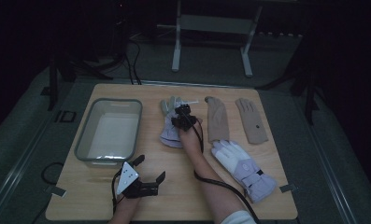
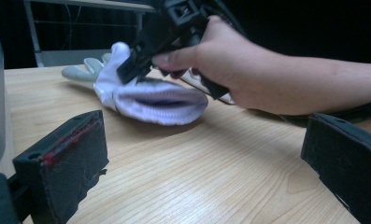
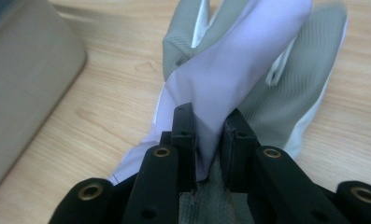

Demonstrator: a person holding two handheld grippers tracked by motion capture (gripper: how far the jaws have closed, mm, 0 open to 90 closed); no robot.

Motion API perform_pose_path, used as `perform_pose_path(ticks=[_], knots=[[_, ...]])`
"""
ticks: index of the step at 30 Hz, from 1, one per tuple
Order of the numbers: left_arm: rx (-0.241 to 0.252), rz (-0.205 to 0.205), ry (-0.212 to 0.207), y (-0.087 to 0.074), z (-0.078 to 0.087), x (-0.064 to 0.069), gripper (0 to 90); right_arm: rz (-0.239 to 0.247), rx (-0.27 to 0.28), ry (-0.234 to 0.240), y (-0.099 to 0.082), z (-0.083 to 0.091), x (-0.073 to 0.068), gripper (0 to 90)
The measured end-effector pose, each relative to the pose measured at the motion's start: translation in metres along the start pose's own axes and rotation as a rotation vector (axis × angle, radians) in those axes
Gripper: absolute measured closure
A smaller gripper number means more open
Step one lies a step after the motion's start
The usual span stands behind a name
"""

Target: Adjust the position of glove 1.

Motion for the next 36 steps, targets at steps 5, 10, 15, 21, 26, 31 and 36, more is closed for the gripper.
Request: perform_pose_path(ticks=[5, 10, 15, 21, 26, 31, 36], knots=[[-0.001, -0.001, -0.001, 0.000, 0.000, 0.000, 0.9, 0.040, 0.037, -0.011, 0.000, 0.027, -0.006, 78.5], [0.001, -0.005, 0.001, 0.000, 0.000, 0.001, 0.9, 0.060, 0.066, -0.013, -0.006, 0.050, -0.010, 79.2], [-0.001, -0.010, 0.005, 0.000, 0.000, 0.001, 0.9, 0.061, 0.096, -0.025, -0.018, 0.087, -0.009, 80.2], [0.002, -0.015, 0.007, 0.000, 0.000, 0.002, 0.9, 0.097, 0.108, -0.052, -0.034, 0.115, -0.011, 80.1], [0.001, -0.015, 0.008, 0.000, 0.000, 0.002, 0.9, 0.117, 0.101, -0.070, -0.050, 0.118, -0.012, 80.0], [0.002, -0.014, 0.009, 0.000, 0.000, 0.002, 0.9, 0.105, 0.060, -0.070, -0.060, 0.099, -0.011, 79.5], [0.004, -0.012, 0.007, 0.000, 0.000, 0.002, 0.9, 0.059, 0.012, -0.049, -0.080, 0.072, -0.004, 75.2]])
Point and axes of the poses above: each handheld gripper's, and its own axes: z roughly backward along the jaws, y roughly out of its top, x roughly to its right, the point moved 4 cm from there along -z, roughly forward along the jaws, and after that the axes turned 8 degrees about x, right-handed, at the moved point
